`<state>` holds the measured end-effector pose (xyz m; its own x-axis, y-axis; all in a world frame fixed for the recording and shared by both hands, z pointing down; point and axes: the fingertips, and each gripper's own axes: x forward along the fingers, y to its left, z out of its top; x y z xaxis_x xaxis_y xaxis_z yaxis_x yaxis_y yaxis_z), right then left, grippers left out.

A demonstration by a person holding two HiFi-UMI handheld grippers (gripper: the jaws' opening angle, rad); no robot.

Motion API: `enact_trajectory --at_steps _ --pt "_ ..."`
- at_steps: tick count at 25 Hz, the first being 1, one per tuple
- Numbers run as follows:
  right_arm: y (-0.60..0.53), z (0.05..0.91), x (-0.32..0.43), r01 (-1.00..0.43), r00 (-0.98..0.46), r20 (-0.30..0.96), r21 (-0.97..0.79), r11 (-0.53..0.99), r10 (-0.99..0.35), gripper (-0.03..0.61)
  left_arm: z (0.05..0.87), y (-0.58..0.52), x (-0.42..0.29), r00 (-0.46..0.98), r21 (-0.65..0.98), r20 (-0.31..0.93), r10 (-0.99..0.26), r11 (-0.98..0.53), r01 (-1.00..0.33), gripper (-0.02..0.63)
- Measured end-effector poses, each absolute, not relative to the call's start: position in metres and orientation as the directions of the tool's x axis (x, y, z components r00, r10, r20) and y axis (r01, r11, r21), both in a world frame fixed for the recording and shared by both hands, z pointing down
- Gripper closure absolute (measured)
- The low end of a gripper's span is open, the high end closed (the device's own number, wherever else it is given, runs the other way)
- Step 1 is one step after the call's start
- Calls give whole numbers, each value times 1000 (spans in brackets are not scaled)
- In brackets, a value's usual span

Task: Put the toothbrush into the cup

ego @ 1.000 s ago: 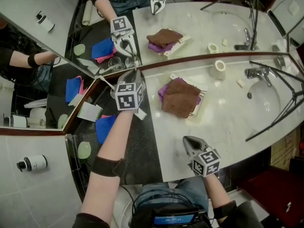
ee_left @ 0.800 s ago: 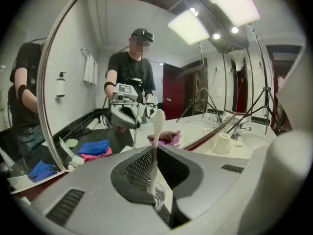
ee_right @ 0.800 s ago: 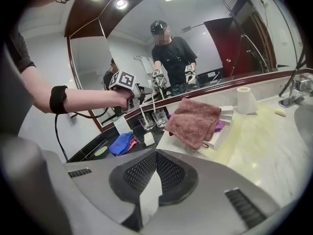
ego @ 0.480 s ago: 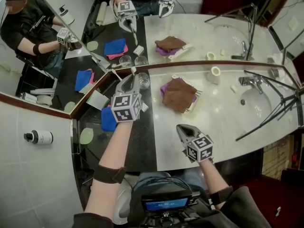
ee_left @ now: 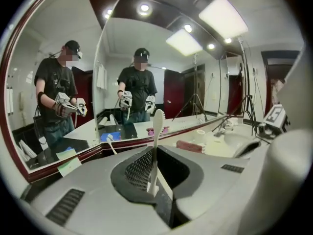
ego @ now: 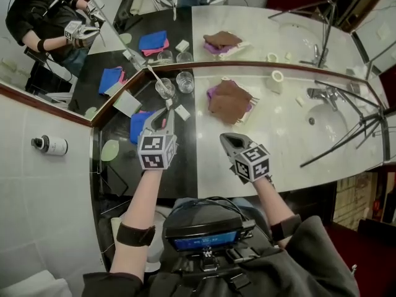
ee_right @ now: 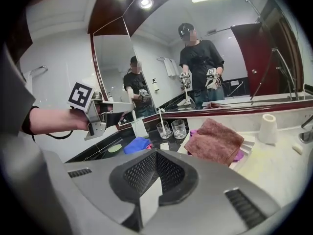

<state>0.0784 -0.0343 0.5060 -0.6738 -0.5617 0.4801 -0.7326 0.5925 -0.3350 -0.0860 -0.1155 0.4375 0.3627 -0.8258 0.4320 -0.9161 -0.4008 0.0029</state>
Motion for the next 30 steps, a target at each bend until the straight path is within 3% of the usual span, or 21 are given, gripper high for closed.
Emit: enact_trajectory --at_steps 8,18,23,30 --pt "-10 523 74 -730 -677 503 -366 577 -537 561 513 -68 -49 377 -202 660 -650 -636 -745 597" --pt "13 553 91 -771 -636 544 -407 490 -548 561 610 -47 9 343 -275 825 -450 -849 -451 597" --pt "23 568 104 -790 -613 565 -425 443 -551 561 643 -47 19 302 -220 877 -374 -871 -439 597" --pt "35 580 117 -808 -589 587 -438 395 -555 561 679 -58 15 251 -114 925 -285 -838 -533 597"
